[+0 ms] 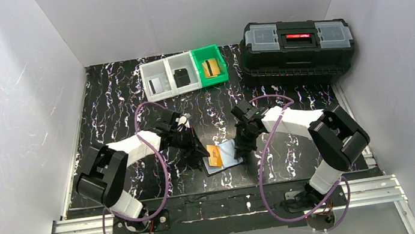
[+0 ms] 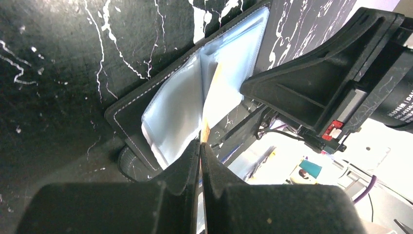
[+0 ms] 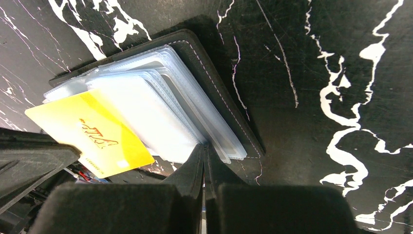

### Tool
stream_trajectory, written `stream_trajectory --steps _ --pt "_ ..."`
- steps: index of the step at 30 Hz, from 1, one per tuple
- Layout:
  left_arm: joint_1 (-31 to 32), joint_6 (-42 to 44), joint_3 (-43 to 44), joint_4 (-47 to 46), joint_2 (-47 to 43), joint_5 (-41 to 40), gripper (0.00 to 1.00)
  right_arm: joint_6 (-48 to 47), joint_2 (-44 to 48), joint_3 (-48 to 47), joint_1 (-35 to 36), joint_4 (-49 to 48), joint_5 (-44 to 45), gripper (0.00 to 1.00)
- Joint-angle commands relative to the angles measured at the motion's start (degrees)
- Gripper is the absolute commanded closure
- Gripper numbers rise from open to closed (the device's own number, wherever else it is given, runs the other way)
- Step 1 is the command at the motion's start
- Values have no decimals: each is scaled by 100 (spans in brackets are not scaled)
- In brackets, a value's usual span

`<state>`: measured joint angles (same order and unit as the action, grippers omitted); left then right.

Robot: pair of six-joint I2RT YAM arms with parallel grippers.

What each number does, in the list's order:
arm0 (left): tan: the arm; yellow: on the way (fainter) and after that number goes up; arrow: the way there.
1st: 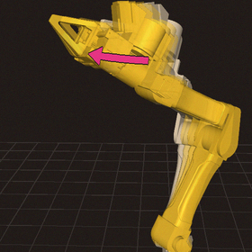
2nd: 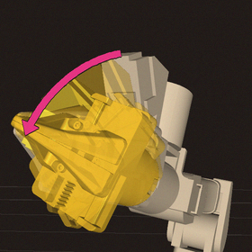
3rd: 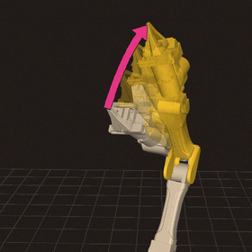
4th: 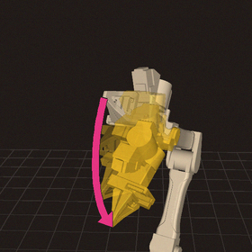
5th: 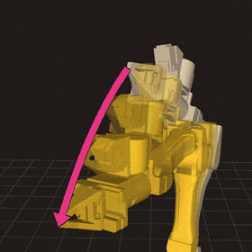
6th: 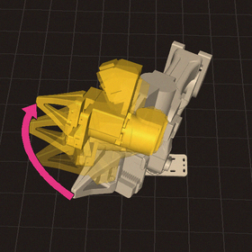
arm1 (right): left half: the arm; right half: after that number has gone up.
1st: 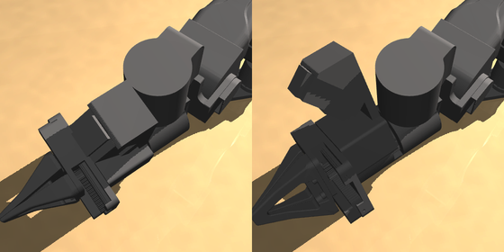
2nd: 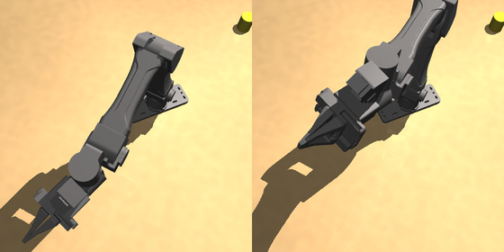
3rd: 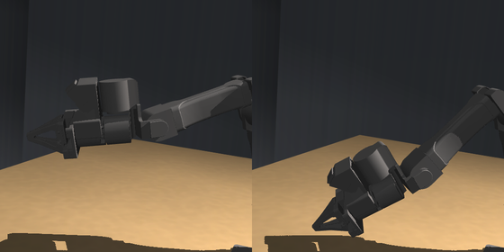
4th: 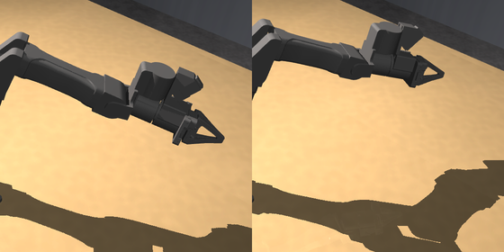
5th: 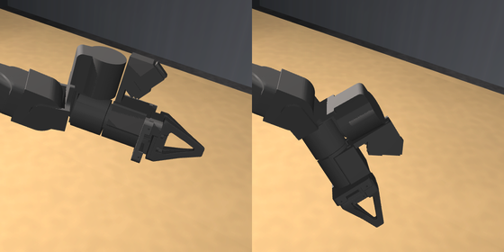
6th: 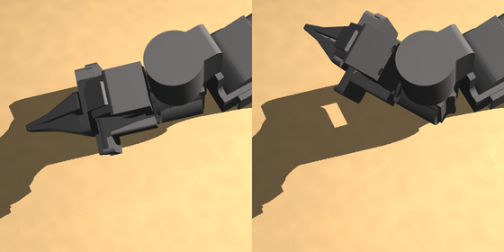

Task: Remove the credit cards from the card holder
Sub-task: Remove the credit card from the card holder.

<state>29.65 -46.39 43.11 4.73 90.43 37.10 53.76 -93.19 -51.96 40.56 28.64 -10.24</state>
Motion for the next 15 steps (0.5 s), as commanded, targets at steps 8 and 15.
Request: stream_trajectory --steps 8,15 --pt "-126 183 224 654 -719 61 100 -278 100 -114 26 169 456 98" --pt "-222 -7 355 598 -918 283 100 -476 703 -715 7 558 479 46"
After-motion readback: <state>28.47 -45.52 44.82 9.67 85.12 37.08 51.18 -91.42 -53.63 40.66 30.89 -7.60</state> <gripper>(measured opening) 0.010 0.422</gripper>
